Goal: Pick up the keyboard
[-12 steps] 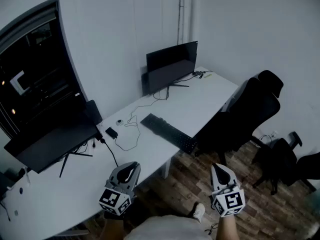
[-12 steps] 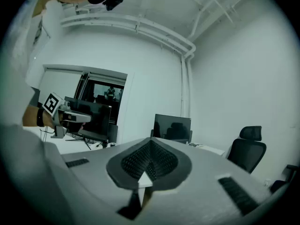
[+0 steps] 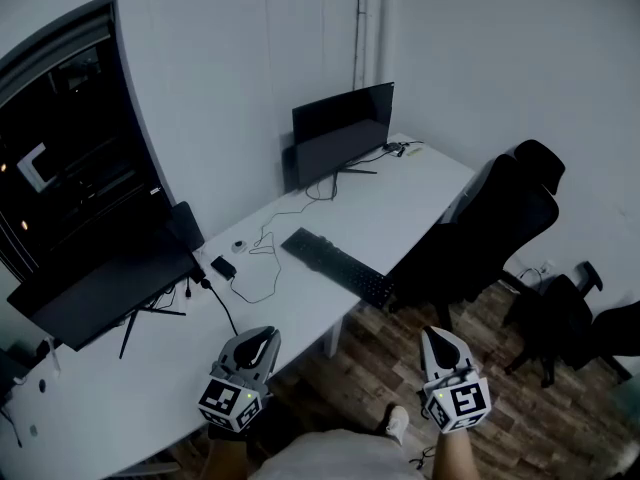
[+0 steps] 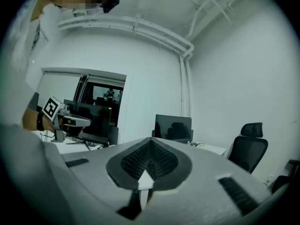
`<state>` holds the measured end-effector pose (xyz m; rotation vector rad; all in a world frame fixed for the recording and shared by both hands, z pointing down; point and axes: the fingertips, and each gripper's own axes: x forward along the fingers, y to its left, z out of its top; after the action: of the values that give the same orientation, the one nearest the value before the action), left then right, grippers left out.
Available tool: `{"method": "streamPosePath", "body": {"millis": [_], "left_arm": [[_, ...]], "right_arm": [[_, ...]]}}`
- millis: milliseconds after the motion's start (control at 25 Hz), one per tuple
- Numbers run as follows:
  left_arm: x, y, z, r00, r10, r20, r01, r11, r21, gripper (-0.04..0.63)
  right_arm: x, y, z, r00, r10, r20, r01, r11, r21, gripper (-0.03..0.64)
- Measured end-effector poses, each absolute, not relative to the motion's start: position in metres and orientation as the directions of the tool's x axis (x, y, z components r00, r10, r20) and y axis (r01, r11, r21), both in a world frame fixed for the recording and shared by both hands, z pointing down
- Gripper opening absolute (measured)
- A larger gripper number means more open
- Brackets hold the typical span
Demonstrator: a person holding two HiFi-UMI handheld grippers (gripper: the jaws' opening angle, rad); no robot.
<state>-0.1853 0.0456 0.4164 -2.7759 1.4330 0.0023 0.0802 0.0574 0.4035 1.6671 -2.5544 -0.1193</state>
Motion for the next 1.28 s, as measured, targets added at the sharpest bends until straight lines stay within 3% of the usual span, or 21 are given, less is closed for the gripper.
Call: {"method": "streamPosePath", "body": {"millis": [1280], "left_arm": [[-0.157, 0.013, 0.443, 0.615, -0.788, 0.042, -0.789, -0.615, 0.014, 0.031]], "right_arm": [[0.112, 0.038, 0.436, -0.352, -0.93, 0.108, -0.93, 0.36, 0.072, 0.003]]}}
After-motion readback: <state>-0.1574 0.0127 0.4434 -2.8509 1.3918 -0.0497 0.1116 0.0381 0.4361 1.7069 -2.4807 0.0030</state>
